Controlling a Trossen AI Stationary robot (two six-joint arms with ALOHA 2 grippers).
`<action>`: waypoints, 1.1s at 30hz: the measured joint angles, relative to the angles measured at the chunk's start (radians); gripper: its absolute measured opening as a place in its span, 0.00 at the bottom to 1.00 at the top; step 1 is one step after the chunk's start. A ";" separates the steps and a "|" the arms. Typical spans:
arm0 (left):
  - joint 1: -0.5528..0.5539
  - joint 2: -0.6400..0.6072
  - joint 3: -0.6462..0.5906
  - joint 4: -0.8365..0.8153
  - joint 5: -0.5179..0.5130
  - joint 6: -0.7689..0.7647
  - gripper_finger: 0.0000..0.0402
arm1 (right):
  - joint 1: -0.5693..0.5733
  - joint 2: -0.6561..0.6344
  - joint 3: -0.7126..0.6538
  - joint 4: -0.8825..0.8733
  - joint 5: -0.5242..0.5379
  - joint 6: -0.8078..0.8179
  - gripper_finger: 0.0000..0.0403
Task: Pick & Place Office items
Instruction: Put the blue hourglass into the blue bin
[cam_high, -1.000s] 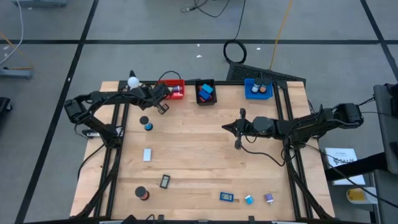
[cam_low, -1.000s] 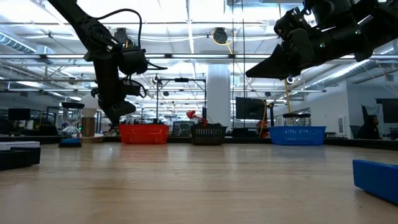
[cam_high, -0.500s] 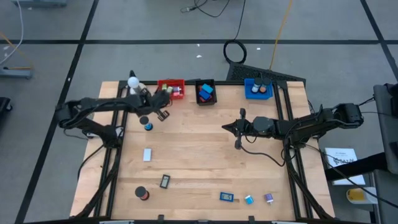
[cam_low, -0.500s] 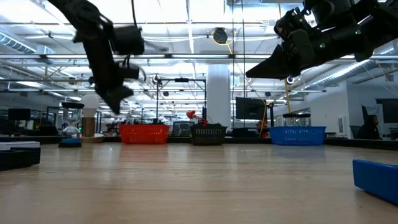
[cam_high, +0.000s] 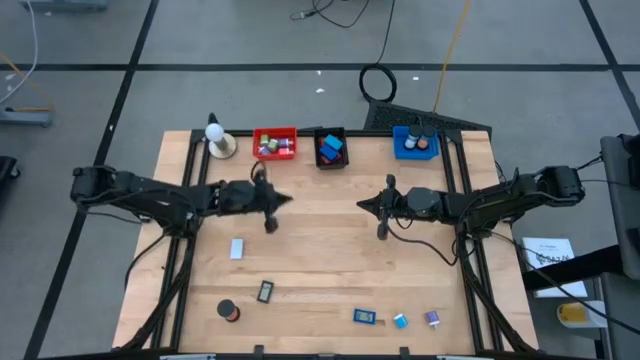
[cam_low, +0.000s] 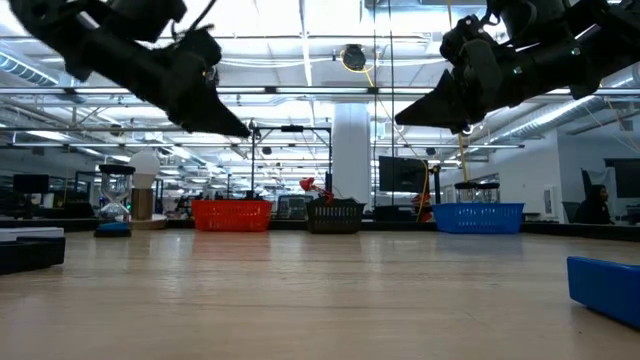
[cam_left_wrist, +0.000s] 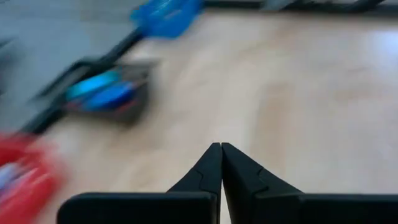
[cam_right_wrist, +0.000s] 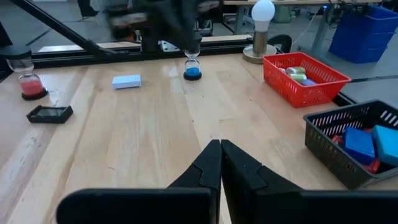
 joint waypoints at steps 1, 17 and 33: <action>-0.009 0.002 -0.025 0.062 0.050 -0.001 0.04 | 0.000 0.000 0.000 0.001 0.000 0.000 0.01; -0.208 0.020 -0.072 0.279 0.108 -0.031 0.03 | -0.010 0.000 0.000 0.072 0.004 0.021 0.01; -0.411 -0.271 0.030 -0.532 -0.181 -0.343 0.04 | 0.000 0.003 0.000 0.062 -0.051 0.043 0.01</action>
